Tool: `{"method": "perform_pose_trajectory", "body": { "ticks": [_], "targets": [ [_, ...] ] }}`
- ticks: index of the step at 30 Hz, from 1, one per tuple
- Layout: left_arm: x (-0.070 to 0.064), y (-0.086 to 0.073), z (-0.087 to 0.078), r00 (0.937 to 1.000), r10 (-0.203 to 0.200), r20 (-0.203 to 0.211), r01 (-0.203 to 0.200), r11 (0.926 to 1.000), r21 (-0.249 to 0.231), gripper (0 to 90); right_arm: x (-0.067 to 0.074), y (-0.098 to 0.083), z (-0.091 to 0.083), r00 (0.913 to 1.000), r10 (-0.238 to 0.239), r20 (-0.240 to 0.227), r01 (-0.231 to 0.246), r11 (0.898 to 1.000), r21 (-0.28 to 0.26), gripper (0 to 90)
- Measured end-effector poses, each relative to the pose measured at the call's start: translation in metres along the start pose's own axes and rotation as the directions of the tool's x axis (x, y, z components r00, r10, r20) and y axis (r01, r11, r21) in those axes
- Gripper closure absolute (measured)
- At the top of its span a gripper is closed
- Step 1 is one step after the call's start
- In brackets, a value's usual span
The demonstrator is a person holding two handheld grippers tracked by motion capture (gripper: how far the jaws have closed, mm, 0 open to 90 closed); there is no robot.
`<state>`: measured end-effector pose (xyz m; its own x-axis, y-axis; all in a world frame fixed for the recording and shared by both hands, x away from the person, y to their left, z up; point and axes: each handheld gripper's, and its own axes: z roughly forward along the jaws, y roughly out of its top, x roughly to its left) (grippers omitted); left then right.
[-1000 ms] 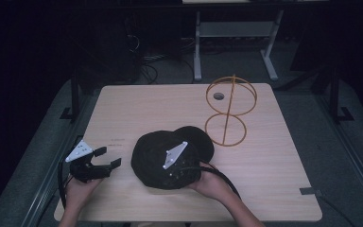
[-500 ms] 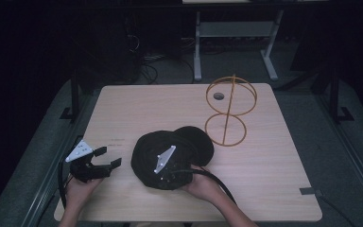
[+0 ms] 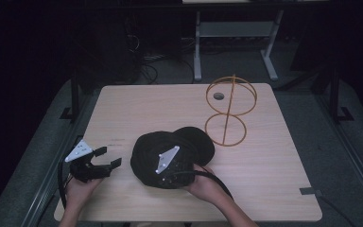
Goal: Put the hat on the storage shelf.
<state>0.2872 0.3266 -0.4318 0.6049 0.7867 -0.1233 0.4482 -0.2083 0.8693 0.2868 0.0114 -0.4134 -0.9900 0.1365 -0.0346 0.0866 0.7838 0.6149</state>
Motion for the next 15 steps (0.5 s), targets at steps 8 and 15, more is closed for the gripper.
{"method": "perform_pose_trajectory", "body": {
  "ticks": [8, 15],
  "targets": [
    [-0.005, 0.002, 0.0, 0.9997, 0.004, 0.026, -0.003, 0.9993, -0.037, 16.6, -0.005, 0.005, -0.035, 0.9996, 0.023, -0.015, -0.025, 0.995, -0.099, 76.4],
    [-0.017, 0.006, 0.005, 0.9967, 0.032, 0.074, -0.028, 0.9984, -0.048, 16.5, -0.011, 0.009, -0.062, 0.9993, 0.034, -0.018, -0.036, 0.988, -0.151, 76.3]
  ]
}}
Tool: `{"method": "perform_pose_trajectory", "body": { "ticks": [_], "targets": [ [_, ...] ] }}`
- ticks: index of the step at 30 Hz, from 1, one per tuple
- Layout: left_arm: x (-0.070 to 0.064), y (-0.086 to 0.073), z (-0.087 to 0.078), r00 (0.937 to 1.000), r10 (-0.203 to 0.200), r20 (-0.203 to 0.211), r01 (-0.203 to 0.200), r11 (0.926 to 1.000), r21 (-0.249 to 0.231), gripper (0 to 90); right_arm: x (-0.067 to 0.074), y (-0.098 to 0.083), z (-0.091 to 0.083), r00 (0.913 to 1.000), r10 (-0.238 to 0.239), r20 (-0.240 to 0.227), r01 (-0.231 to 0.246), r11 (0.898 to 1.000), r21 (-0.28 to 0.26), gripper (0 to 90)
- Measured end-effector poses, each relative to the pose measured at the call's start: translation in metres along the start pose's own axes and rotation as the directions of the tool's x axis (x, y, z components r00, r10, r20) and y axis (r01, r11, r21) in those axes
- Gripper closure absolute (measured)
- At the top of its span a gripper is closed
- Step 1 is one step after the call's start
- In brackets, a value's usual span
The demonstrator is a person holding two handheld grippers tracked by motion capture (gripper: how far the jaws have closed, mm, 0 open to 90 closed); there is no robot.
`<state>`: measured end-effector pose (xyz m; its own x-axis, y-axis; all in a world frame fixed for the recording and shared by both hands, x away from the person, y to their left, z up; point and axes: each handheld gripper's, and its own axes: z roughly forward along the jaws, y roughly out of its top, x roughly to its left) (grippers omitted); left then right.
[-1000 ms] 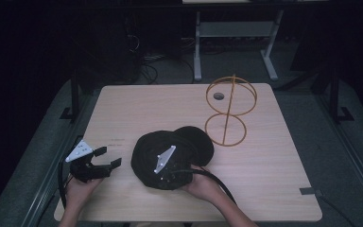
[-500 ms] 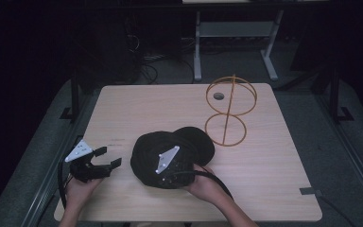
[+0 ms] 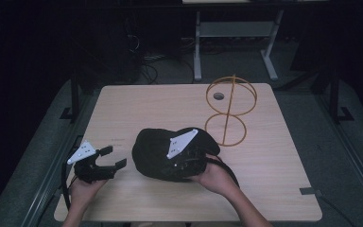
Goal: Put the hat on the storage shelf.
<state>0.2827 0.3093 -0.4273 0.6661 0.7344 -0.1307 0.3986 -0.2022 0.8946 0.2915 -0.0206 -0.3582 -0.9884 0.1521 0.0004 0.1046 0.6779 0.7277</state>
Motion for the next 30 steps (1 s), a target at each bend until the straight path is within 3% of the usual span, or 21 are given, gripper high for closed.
{"method": "perform_pose_trajectory", "body": {
  "ticks": [3, 4, 10, 14, 18, 25, 30],
  "targets": [
    [-0.008, 0.003, 0.005, 0.9989, 0.03, 0.037, -0.03, 0.9995, -0.004, 16.6, 0.0, 0.004, -0.01, 1.0, -0.002, -0.003, 0.001, 1.0, -0.027, 76.3],
    [-0.01, 0.004, 0.006, 0.9982, 0.038, 0.047, -0.038, 0.9993, -0.008, 16.5, 0.001, 0.005, -0.013, 0.9998, 0.019, -0.007, -0.019, 0.999, -0.037, 76.3],
    [-0.029, 0.01, 0.015, 0.9886, 0.085, 0.125, -0.08, 0.996, -0.04, 16.5, -0.001, 0.01, -0.026, 0.9999, 0.015, 0.007, -0.015, 0.999, -0.052, 76.4],
    [-0.036, 0.016, 0.021, 0.9847, 0.091, 0.148, -0.083, 0.9946, -0.063, 16.5, -0.002, 0.013, -0.031, 0.9999, -0.001, 0.01, 0.001, 0.998, -0.063, 76.4],
    [-0.039, 0.019, 0.025, 0.9819, 0.093, 0.165, -0.081, 0.9937, -0.077, 16.6, -0.002, 0.014, -0.038, 0.9998, 0.014, 0.014, -0.013, 0.997, -0.071, 76.3],
    [-0.042, 0.019, 0.026, 0.9786, 0.095, 0.183, -0.084, 0.994, -0.07, 16.6, -0.005, 0.011, -0.049, 0.9991, 0.024, 0.035, -0.021, 0.995, -0.095, 76.4],
    [-0.052, 0.026, 0.038, 0.9725, 0.108, 0.206, -0.096, 0.993, -0.07, 16.5, -0.001, 0.015, -0.055, 0.9997, 0.013, 0.022, -0.011, 0.994, -0.105, 76.3]
  ]
}}
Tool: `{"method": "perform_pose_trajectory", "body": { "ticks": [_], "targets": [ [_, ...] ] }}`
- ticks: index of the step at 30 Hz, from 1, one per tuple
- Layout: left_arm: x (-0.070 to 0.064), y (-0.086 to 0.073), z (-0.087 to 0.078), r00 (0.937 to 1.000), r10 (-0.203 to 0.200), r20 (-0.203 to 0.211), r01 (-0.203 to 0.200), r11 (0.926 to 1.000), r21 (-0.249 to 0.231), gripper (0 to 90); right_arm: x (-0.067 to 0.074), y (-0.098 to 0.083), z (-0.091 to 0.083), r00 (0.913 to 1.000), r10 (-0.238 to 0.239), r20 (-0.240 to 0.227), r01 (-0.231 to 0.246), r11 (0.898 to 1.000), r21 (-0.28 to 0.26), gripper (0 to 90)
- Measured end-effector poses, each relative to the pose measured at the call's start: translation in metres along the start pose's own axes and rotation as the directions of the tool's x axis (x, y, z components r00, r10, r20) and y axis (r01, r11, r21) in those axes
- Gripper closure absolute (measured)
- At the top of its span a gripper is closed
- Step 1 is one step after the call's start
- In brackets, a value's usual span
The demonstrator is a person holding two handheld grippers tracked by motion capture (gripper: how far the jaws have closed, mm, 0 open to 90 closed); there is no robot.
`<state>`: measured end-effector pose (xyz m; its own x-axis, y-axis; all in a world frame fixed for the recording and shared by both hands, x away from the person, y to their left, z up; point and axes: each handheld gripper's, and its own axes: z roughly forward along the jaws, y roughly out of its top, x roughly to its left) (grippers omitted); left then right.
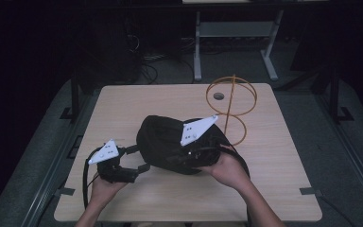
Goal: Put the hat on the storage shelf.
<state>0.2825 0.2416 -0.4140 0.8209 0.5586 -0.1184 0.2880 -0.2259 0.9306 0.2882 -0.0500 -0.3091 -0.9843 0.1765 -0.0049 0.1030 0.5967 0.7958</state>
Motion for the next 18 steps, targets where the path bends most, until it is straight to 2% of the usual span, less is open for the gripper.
{"method": "perform_pose_trajectory", "body": {
  "ticks": [3, 5, 7, 10, 11, 13, 16, 18],
  "targets": [
    [-0.003, 0.004, 0.007, 0.9999, 0.004, 0.014, -0.004, 1.0, 0.008, 16.6, 0.002, 0.003, -0.001, 0.9999, -0.011, -0.01, 0.011, 1.0, -0.008, 76.3],
    [-0.004, 0.005, 0.01, 0.9997, 0.009, 0.022, -0.009, 0.9999, -0.012, 21.4, 0.003, 0.004, -0.002, 0.9997, -0.018, -0.014, 0.017, 1.0, -0.015, 76.4],
    [-0.003, 0.006, 0.013, 0.9992, 0.008, 0.038, -0.007, 0.9995, -0.03, 33.4, 0.004, 0.006, -0.003, 0.9997, -0.016, -0.021, 0.016, 1.0, -0.02, 76.4],
    [-0.003, 0.01, 0.016, 0.9985, 0.024, 0.049, -0.021, 0.9986, -0.049, 52.3, 0.005, 0.005, -0.004, 0.9996, -0.021, -0.019, 0.02, 0.999, -0.025, 76.4],
    [-0.004, 0.012, 0.017, 0.9977, 0.043, 0.051, -0.04, 0.9976, -0.057, 60.3, 0.004, 0.005, -0.004, 0.9996, -0.022, -0.019, 0.021, 0.999, -0.029, 76.4],
    [-0.005, 0.014, 0.017, 0.9973, 0.05, 0.055, -0.046, 0.997, -0.063, 72.9, 0.003, 0.004, -0.006, 0.9998, -0.008, -0.019, 0.007, 0.999, -0.036, 76.4],
    [-0.007, 0.021, 0.016, 0.9954, 0.078, 0.056, -0.074, 0.9946, -0.072, 83.3, 0.0, 0.0, -0.014, 0.9998, 0.011, -0.017, -0.012, 0.998, -0.061, 76.2],
    [-0.009, 0.025, 0.015, 0.9947, 0.087, 0.054, -0.083, 0.9942, -0.068, 85.0, -0.002, -0.005, -0.018, 0.9994, 0.027, -0.02, -0.029, 0.996, -0.085, 75.8]
  ]
}}
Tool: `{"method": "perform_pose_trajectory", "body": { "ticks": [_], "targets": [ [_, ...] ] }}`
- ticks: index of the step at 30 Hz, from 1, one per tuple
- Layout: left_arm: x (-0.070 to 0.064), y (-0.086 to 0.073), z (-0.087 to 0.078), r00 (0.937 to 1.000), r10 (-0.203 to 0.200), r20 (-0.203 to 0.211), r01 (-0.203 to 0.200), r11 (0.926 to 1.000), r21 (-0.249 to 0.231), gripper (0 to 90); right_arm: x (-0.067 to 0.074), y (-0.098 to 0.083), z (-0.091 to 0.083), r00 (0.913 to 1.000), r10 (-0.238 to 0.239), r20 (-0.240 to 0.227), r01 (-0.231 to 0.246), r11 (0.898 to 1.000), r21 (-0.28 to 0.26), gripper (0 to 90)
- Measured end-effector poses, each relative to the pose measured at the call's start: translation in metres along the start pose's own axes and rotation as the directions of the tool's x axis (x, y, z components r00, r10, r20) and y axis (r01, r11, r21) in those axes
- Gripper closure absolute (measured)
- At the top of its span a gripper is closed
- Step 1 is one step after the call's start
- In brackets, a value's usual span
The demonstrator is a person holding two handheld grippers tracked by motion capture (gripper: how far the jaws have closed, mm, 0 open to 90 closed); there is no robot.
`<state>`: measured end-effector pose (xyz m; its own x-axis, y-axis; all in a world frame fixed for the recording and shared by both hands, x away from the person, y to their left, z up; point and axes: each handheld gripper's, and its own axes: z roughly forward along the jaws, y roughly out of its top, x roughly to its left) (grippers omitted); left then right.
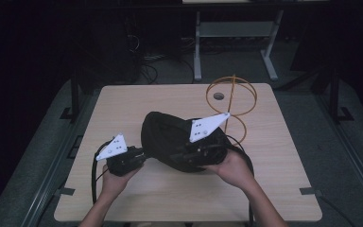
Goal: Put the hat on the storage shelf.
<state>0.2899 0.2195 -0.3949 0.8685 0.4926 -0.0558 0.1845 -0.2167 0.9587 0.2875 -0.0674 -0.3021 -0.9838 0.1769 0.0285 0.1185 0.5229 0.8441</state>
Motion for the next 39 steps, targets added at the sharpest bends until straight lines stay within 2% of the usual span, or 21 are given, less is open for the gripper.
{"method": "perform_pose_trajectory", "body": {
  "ticks": [3, 4, 7, 10, 16, 17, 20, 24, 26, 29, 33, 39],
  "targets": [
    [-0.002, 0.004, -0.001, 1.0, 0.008, 0.001, -0.008, 1.0, -0.004, 85.7, -0.003, -0.005, -0.004, 0.9999, 0.017, 0.001, -0.017, 1.0, -0.015, 75.3],
    [-0.004, 0.01, -0.002, 0.9999, 0.012, 0.002, -0.012, 0.9999, -0.007, 85.8, -0.006, -0.011, -0.008, 0.999, 0.045, -0.001, -0.045, 0.998, -0.035, 74.2],
    [-0.006, 0.016, -0.002, 0.9997, 0.026, -0.003, -0.026, 0.9997, -0.005, 86.0, -0.008, -0.017, -0.011, 0.9978, 0.066, -0.004, -0.066, 0.997, -0.05, 72.9],
    [-0.008, 0.036, -0.005, 0.9985, 0.054, -0.01, -0.054, 0.9985, -0.006, 86.0, -0.013, -0.024, -0.016, 0.9957, 0.092, -0.013, -0.092, 0.993, -0.074, 69.4],
    [-0.009, 0.054, -0.008, 0.9963, 0.083, -0.019, -0.083, 0.9965, -0.002, 86.1, -0.015, -0.032, -0.022, 0.9925, 0.122, -0.016, -0.123, 0.986, -0.112, 62.0],
    [-0.01, 0.064, -0.009, 0.9948, 0.099, -0.022, -0.099, 0.9951, 0.003, 86.3, -0.015, -0.033, -0.023, 0.9925, 0.121, -0.015, -0.122, 0.986, -0.117, 59.0],
    [-0.011, 0.077, -0.01, 0.9918, 0.122, -0.038, -0.122, 0.9924, 0.014, 86.3, -0.014, -0.039, -0.027, 0.9922, 0.125, 0.005, -0.123, 0.981, -0.149, 48.2],
    [-0.004, 0.088, -0.015, 0.9937, 0.107, -0.035, -0.106, 0.9943, 0.009, 86.3, -0.015, -0.052, -0.038, 0.9864, 0.156, 0.052, -0.145, 0.974, -0.174, 36.2],
    [-0.001, 0.09, -0.018, 0.9949, 0.094, -0.036, -0.094, 0.9956, 0.009, 86.3, -0.015, -0.061, -0.043, 0.9826, 0.167, 0.082, -0.15, 0.972, -0.18, 32.3],
    [0.003, 0.092, -0.02, 0.9952, 0.09, -0.04, -0.089, 0.9958, 0.02, 86.3, -0.015, -0.077, -0.05, 0.9759, 0.189, 0.11, -0.167, 0.97, -0.178, 31.8],
    [0.009, 0.094, -0.021, 0.9957, 0.081, -0.045, -0.079, 0.9964, 0.031, 86.3, -0.016, -0.097, -0.057, 0.9641, 0.218, 0.152, -0.195, 0.969, -0.153, 30.2],
    [0.016, 0.095, -0.019, 0.9973, 0.056, -0.048, -0.054, 0.9977, 0.042, 86.2, -0.016, -0.126, -0.069, 0.9388, 0.25, 0.237, -0.22, 0.965, -0.143, 27.7]
  ]
}}
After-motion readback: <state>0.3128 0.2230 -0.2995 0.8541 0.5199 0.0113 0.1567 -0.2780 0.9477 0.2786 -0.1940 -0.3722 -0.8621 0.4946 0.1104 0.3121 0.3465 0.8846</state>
